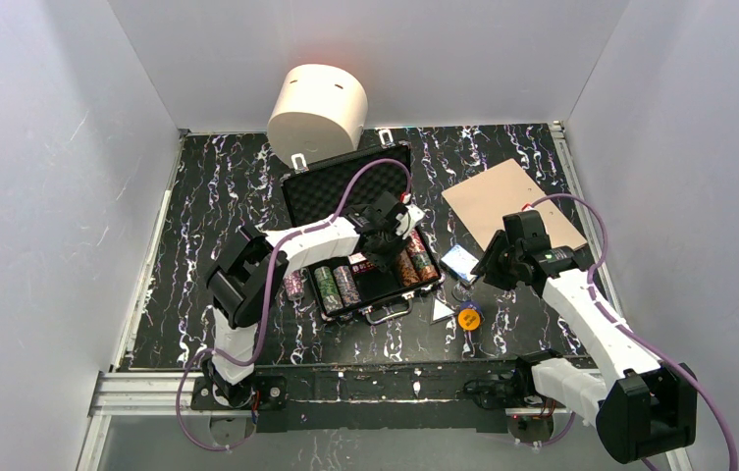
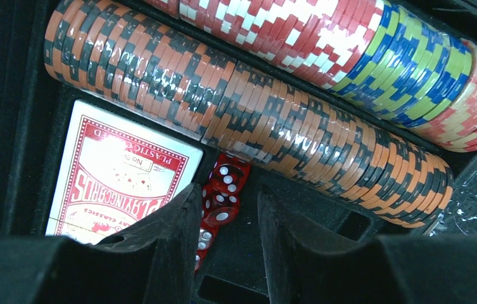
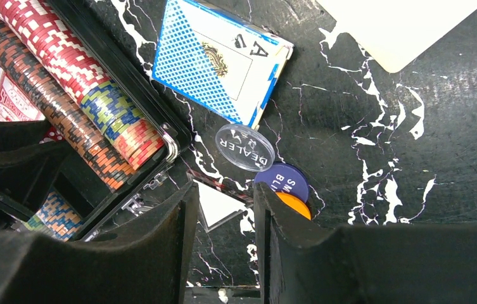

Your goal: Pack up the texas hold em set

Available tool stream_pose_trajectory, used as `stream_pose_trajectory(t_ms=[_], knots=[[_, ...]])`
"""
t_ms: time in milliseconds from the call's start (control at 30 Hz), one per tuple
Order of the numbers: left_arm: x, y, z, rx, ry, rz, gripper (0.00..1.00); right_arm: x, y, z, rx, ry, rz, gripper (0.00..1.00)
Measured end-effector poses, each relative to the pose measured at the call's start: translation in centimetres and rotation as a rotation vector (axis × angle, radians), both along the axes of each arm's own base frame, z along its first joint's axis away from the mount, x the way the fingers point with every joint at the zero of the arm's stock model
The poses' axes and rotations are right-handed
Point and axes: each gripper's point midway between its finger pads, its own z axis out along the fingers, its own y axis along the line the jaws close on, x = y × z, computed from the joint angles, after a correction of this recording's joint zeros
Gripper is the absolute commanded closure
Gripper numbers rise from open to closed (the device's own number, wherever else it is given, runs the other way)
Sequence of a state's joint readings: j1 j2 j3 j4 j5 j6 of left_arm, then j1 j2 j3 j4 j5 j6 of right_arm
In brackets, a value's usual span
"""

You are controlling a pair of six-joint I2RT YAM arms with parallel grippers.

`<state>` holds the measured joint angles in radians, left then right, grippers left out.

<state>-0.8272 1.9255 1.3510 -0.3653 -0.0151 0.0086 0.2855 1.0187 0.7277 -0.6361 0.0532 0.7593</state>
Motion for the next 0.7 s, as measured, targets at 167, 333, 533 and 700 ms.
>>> stream_pose_trajectory(t_ms=[167,333,533,700], knots=[[0.1,-0.1,0.0,0.011,0.010,0.000,0.62,0.1,-0.1,0.1,-0.003,-0.002,-0.002,0.54],[0.1,-0.2,0.1,0.024,0.020,0.000,0.54,0.0,-0.1,0.0,-0.005,0.001,-0.003,0.54],[1.0,-0.5,1.4,0.032,-0.012,0.003,0.41,0.2,-0.1,0.3,-0.009,-0.001,-0.005,0.53],[1.8,-0.3,2.0,0.043,-0.049,0.019,0.65,0.3,-0.1,0.5,-0.009,-0.007,-0.004,0.53]])
